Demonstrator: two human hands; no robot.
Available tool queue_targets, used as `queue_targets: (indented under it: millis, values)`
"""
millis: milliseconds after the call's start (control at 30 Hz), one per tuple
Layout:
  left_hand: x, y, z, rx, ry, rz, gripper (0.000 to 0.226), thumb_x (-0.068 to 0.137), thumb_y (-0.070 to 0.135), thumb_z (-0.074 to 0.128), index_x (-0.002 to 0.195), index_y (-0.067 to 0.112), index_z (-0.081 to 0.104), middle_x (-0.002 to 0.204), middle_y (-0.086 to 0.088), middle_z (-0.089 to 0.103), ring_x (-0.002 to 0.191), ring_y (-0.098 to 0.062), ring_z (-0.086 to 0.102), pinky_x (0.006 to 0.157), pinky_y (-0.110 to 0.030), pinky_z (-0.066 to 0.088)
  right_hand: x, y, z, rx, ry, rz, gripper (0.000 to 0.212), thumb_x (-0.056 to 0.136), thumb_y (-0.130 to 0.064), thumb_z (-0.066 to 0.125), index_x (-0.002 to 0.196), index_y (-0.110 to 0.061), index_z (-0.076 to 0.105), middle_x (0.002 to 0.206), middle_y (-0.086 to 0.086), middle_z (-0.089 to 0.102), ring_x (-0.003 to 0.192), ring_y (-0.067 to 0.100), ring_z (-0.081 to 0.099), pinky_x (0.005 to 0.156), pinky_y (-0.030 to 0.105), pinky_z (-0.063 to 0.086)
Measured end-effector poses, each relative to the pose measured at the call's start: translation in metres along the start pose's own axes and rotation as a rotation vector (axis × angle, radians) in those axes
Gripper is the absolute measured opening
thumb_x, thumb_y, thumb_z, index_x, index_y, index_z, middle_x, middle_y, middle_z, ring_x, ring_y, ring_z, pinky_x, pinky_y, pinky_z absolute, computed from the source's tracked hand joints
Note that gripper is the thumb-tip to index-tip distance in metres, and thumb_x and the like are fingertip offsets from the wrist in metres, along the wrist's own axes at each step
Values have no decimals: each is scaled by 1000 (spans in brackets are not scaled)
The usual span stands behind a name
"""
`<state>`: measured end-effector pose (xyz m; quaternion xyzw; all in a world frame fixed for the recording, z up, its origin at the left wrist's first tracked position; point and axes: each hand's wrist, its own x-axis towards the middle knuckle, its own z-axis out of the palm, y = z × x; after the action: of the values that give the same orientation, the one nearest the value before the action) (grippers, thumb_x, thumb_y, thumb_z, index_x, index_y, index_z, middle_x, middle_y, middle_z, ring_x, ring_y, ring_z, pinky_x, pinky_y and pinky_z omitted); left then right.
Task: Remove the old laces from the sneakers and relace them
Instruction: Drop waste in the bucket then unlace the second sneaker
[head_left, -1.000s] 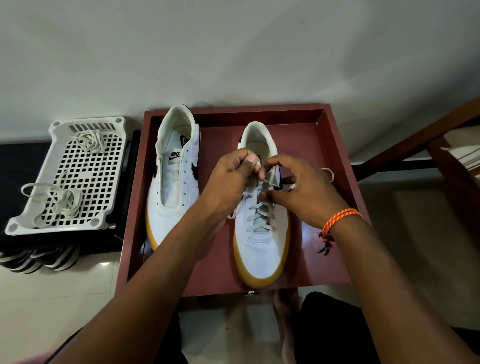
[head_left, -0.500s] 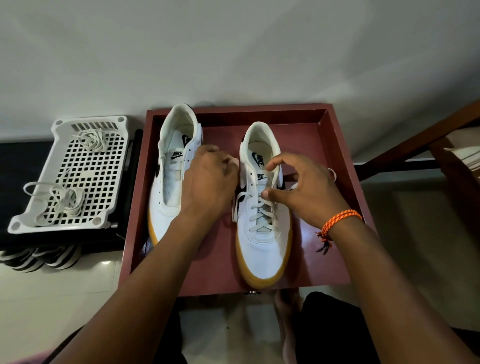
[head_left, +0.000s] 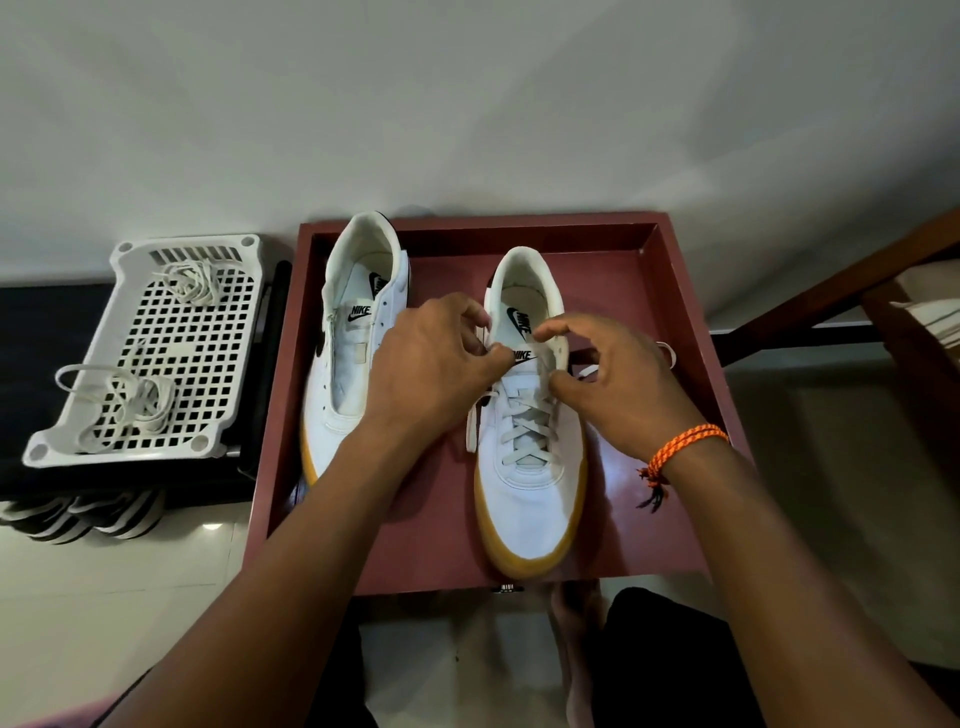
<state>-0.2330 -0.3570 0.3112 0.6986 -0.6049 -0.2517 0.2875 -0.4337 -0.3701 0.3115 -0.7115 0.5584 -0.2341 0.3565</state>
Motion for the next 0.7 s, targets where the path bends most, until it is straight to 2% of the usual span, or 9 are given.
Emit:
queue_targets:
  millis: [67, 133, 267, 300, 367, 433, 500, 600, 700]
  values:
    - [2, -2, -3, -65, -44, -9, 29, 79, 34, 76, 106, 24, 76, 73, 10, 74, 70, -5, 71, 75, -43, 63, 0, -2, -2, 33, -18, 2, 45, 88, 1, 69, 122, -28, 73, 118, -17, 68, 100, 1, 66, 85, 22, 58]
    - [3, -5, -6, -144, -87, -33, 35, 75, 34, 71, 108, 22, 76, 76, 6, 76, 72, -10, 74, 77, -45, 63, 0, -1, -4, 28, -49, -1, 50, 88, 5, 62, 120, -31, 74, 117, -16, 70, 93, 3, 68, 83, 25, 59]
    - [4, -10, -5, -229, -131, -55, 23, 87, 24, 77, 108, 21, 69, 77, 2, 78, 66, -15, 77, 80, -48, 64, 0, 2, 0, 49, -37, -9, 47, 88, 1, 63, 114, -36, 75, 124, -7, 72, 106, 18, 69, 89, 43, 60]
    - [4, -10, -5, -251, -140, -68, 21, 90, 22, 77, 108, 21, 66, 77, 1, 78, 64, -17, 77, 79, -48, 65, 0, 1, 3, 52, -18, -8, 42, 88, -2, 66, 112, -36, 76, 137, -4, 67, 117, 18, 65, 96, 45, 58]
    - [3, -9, -5, -284, -166, -102, 20, 93, 24, 76, 107, 18, 63, 78, -3, 78, 63, -21, 77, 77, -51, 66, 1, -4, 10, -84, 22, -21, 34, 88, -10, 70, 106, -38, 77, 166, -1, 41, 145, 22, 44, 112, 46, 46]
    - [5, -10, -4, -302, -214, -147, 17, 96, 24, 73, 103, 11, 63, 75, -6, 78, 63, -25, 77, 75, -53, 66, -1, -9, 18, -292, 32, -60, 26, 86, -18, 72, 100, -40, 77, 175, -6, 19, 159, 25, 16, 122, 51, 23]
    - [5, -10, -3, -300, -264, -170, 22, 98, 28, 67, 97, 7, 65, 70, -8, 77, 63, -28, 77, 74, -53, 66, -4, -13, 26, -412, 8, -85, 14, 87, -30, 70, 95, -40, 76, 176, -12, 7, 162, 22, -1, 120, 55, 10]
    - [4, -10, -1, -278, -306, -170, 27, 103, 29, 59, 90, 6, 64, 68, -10, 75, 60, -30, 76, 68, -45, 66, -8, -17, 33, -432, -43, -95, 17, 83, -40, 58, 89, -36, 73, 175, -16, 4, 162, 18, -6, 119, 57, 9]
    - [5, -11, -1, -279, -323, -149, 28, 106, 30, 56, 91, 8, 64, 72, -11, 76, 64, -32, 76, 67, -47, 66, -9, -19, 33, -441, -39, -122, 5, 82, -34, 69, 82, -32, 74, 172, -19, 17, 158, 14, 6, 116, 59, 14]
